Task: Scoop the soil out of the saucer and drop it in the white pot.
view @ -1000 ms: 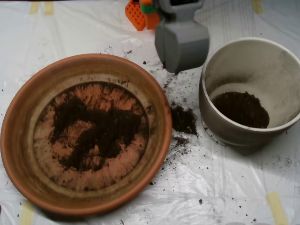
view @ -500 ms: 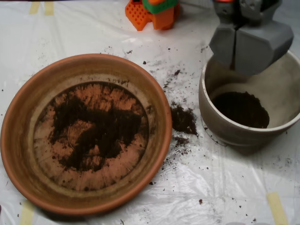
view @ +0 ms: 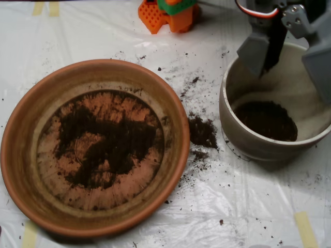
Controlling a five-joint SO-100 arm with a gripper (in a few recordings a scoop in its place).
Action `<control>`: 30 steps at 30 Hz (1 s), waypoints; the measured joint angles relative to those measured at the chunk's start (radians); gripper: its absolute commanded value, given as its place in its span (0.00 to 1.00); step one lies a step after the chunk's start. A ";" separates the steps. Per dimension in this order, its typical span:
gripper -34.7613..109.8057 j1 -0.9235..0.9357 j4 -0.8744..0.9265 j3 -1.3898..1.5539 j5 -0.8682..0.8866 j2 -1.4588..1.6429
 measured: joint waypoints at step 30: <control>0.48 0.890 -0.531 1.048 0.241 0.563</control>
